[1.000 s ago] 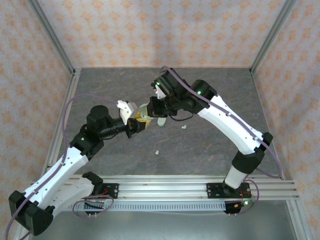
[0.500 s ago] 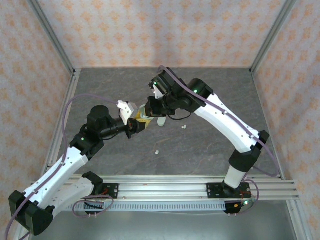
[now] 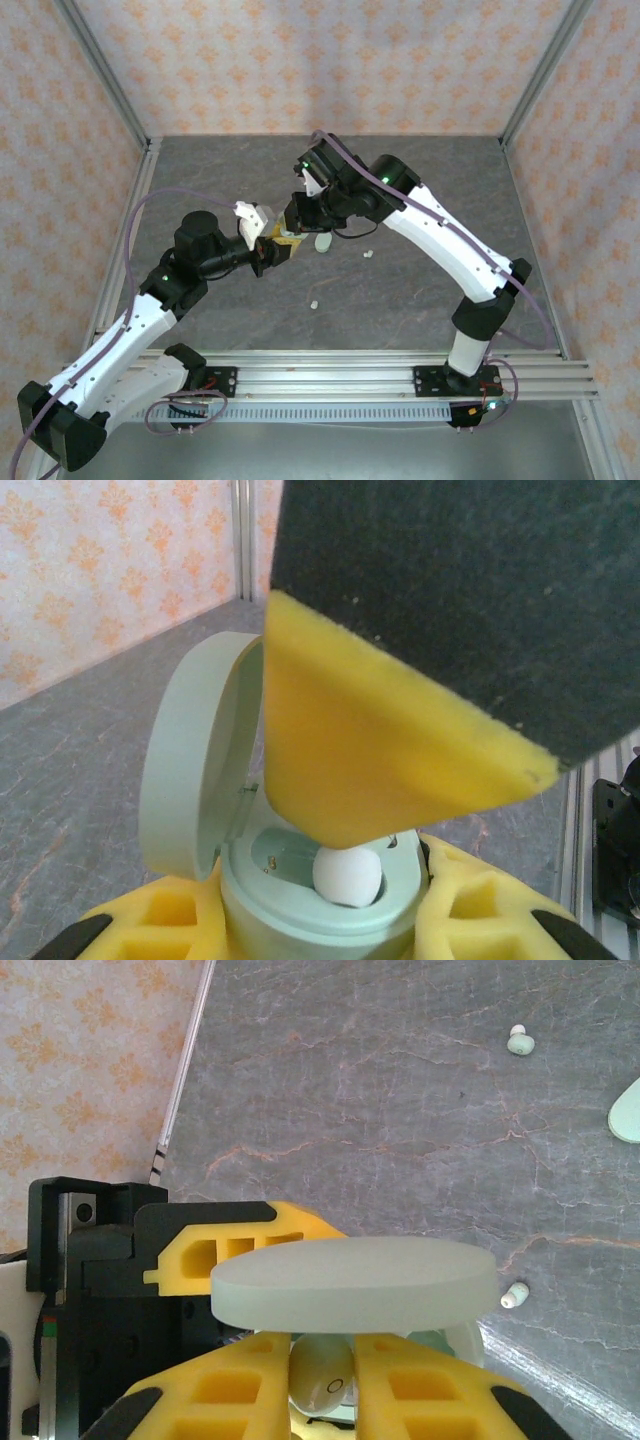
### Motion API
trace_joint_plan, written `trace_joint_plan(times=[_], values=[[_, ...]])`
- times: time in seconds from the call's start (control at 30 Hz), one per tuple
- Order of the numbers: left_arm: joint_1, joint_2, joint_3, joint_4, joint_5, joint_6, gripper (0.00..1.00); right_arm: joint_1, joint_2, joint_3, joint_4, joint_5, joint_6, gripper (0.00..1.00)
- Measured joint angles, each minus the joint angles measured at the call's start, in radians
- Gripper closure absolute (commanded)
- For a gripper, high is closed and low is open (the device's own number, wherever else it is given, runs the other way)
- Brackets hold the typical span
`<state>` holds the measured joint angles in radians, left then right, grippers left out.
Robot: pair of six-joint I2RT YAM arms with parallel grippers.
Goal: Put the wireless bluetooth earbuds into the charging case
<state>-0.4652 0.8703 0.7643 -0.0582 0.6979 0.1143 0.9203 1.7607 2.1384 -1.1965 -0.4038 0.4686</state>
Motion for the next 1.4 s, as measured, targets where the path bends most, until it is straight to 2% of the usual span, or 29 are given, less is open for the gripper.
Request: trace_joint_plan(times=[0.47,1.1,1.27,1.4], values=[[0.000,-0.002,0.000,0.002,0.000,0.000,0.78,0.000,0.017,0.033,-0.023,-0.005,-0.003,0.73],[0.000,-0.013,0.000,0.002,-0.001,0.000,0.78,0.000,0.016,0.101,-0.045,-0.002,-0.014,0.71],[0.000,-0.013,0.000,0.002,-0.008,-0.001,0.78,0.000,-0.072,0.040,-0.041,0.029,-0.023,0.69],[0.000,-0.010,0.000,0.002,-0.008,-0.011,0.78,-0.022,-0.212,-0.103,-0.024,0.053,-0.021,0.69]])
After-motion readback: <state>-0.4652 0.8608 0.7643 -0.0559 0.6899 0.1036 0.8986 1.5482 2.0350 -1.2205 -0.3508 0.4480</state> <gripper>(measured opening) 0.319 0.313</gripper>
